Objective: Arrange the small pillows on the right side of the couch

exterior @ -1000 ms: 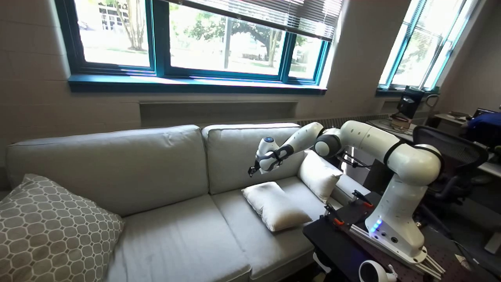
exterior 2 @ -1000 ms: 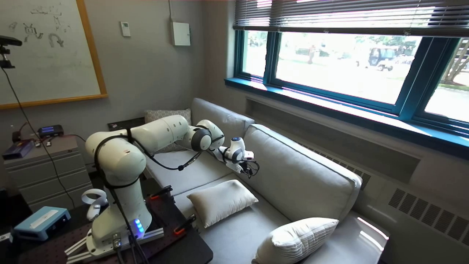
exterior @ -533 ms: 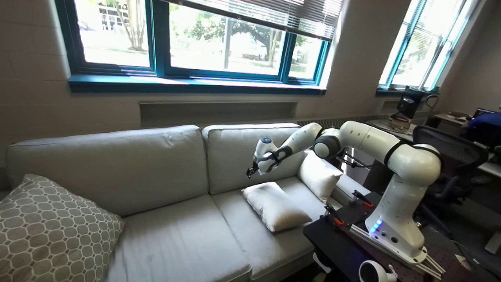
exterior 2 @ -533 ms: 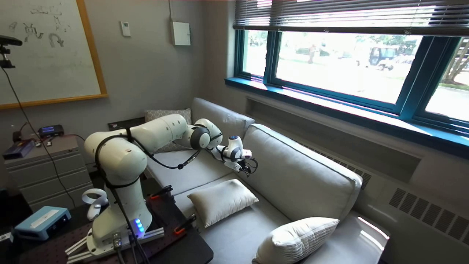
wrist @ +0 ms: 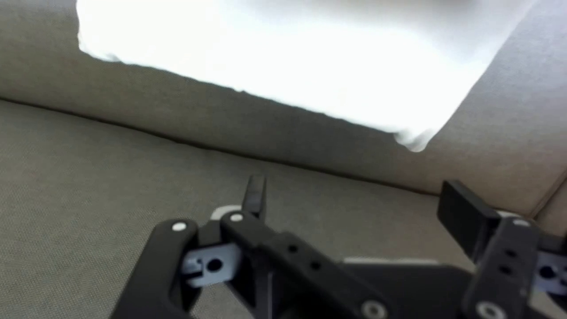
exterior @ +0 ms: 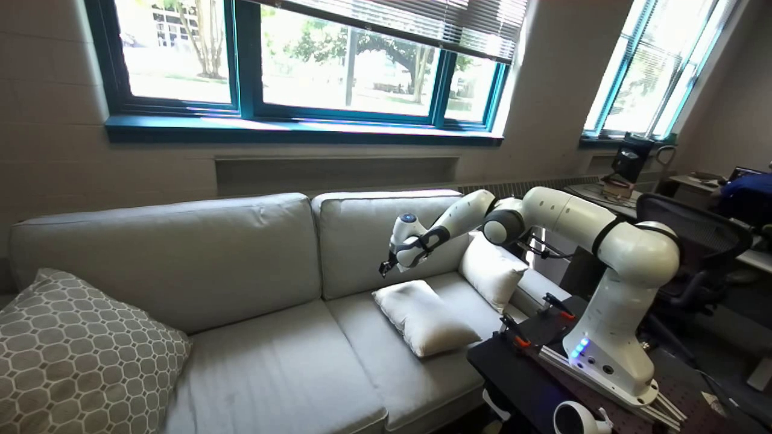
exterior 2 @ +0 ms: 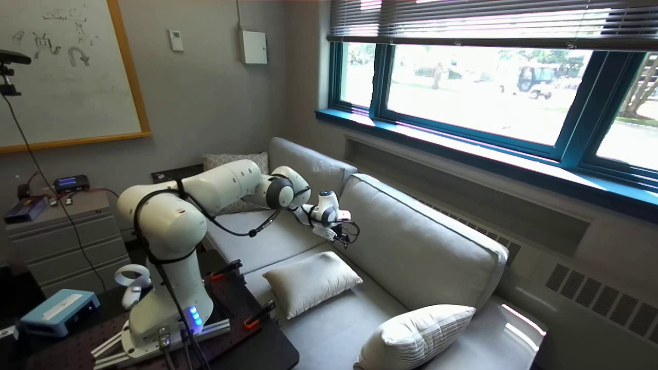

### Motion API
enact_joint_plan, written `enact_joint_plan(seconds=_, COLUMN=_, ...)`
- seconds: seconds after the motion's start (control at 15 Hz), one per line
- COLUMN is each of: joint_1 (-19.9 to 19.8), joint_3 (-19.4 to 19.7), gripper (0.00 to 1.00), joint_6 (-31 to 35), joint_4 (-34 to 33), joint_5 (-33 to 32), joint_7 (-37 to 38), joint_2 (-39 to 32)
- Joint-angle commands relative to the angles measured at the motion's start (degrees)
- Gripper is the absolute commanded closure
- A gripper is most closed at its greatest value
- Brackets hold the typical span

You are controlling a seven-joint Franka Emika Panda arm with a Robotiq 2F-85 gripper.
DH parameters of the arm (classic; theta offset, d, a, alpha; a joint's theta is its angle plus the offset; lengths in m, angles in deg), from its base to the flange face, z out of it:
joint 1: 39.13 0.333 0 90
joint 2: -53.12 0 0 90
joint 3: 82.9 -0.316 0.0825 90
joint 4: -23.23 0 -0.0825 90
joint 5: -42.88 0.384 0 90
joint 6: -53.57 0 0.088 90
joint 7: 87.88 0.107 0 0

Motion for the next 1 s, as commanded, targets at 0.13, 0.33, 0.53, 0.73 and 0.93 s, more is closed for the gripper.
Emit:
enact_joint_plan(seconds=0.13, joint_1=4.75, joint_3=0.08, gripper=0.0, joint_6=-7.08, joint_4=0.28, joint_5=0.1, joint_7=4.71, joint_2=-0.05)
enact_joint_plan(seconds=0.33, joint_1=8.31, joint_3=-0.24, gripper=0.0, joint_6=-15.23, joint_4=-0.38, joint_5=1.17, joint_7=11.9, joint_2=-0.08)
enact_joint_plan(seconds=0.53, joint_1=10.72, joint_3=-1.18, gripper=0.0, joint_6=-23.41, joint_4=-1.46, joint_5=2.9, joint_7=20.51, joint_2=-0.05)
enact_joint_plan(seconds=0.73, joint_1=11.69, joint_3=-1.74, gripper=0.0, joint_6=-27.81, joint_4=-2.05, joint_5=3.88, joint_7=29.4, joint_2=-0.01)
enact_joint_plan(seconds=0.93, joint_1=11.45, joint_3=-1.6, gripper=0.0, joint_6=-29.22, joint_4=-1.88, joint_5=3.96, joint_7=37.69, joint_2=0.04)
